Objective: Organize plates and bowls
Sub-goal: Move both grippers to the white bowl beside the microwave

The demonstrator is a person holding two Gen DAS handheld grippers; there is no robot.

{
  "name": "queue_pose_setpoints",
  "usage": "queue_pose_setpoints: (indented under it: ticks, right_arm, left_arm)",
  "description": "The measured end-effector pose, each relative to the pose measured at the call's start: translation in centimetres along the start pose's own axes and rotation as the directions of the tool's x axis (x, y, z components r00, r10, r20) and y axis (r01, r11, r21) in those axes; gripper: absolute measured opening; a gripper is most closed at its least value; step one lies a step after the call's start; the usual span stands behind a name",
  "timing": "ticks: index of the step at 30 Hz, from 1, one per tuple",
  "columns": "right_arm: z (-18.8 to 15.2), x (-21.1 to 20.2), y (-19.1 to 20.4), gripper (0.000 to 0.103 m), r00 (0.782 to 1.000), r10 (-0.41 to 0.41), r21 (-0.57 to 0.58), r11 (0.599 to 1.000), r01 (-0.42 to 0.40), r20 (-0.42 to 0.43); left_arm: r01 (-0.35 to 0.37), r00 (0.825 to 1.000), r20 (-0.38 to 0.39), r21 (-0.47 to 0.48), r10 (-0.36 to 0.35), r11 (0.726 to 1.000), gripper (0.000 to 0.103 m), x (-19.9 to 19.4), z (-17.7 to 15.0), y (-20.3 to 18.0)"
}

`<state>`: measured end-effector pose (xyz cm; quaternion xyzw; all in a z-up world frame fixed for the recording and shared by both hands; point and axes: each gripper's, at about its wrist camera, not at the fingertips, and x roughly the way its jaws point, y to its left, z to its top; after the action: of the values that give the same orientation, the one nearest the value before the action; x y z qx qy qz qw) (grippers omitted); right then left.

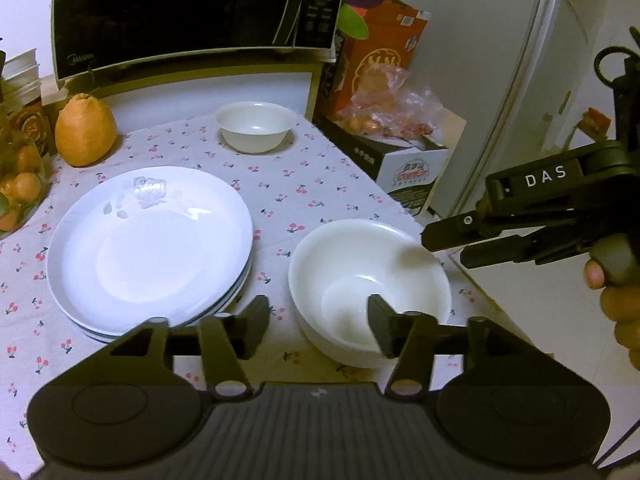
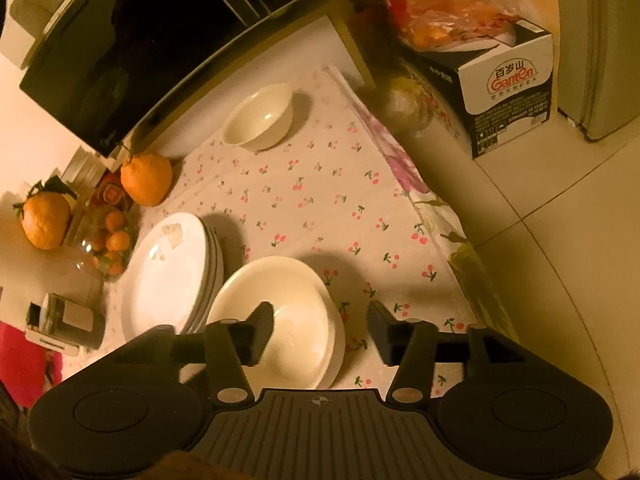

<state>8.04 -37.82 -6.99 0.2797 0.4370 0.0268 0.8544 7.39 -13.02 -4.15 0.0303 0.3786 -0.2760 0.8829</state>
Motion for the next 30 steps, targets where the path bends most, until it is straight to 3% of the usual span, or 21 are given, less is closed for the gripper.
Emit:
queue_pose_setpoints:
  ticks: [4, 10, 14, 22, 30]
  right_arm:
    - [0.1, -0.2, -0.2, 0.069, 1.0, 0.005, 0.009, 1.0, -0.005, 0.01]
    - [0.4, -0.5, -0.4, 0.077, 1.0, 0.017, 0.027, 0.999, -0.017, 0.022]
    - [0.8, -0.5, 0.1, 0.084, 1.0, 0.01, 0.019, 1.0, -0.011, 0.026]
    - [3.9, 0.2, 0.9, 0.087, 0.991, 0.129, 0.209, 0.969, -0.132, 0.029]
    - [8.1, 2.4, 3.3, 0.089, 0.985, 0.171, 0.218, 0.96, -0.175, 0.034]
  left_arm:
    - [0.016, 1.0, 0.008, -0.002, -0.016, 1.0, 0.076, -0.4, 0.2, -0.1]
    - [0.046, 0.999, 0.002, -0.025, -0.046, 0.999, 0.093, -1.0, 1.3, 0.5]
    - [0.021, 1.0, -0.009, -0.046, -0.022, 0.999, 0.098, -1.1, 2.4, 1.4]
    - [-0.02, 0.999, -0.052, -0.06, 0.017, 0.998, 0.102, -0.7, 6.5, 3.5]
    - [-0.037, 0.996, -0.08, -0.148, 0.026, 0.988, 0.102, 1.2, 11.0, 6.7]
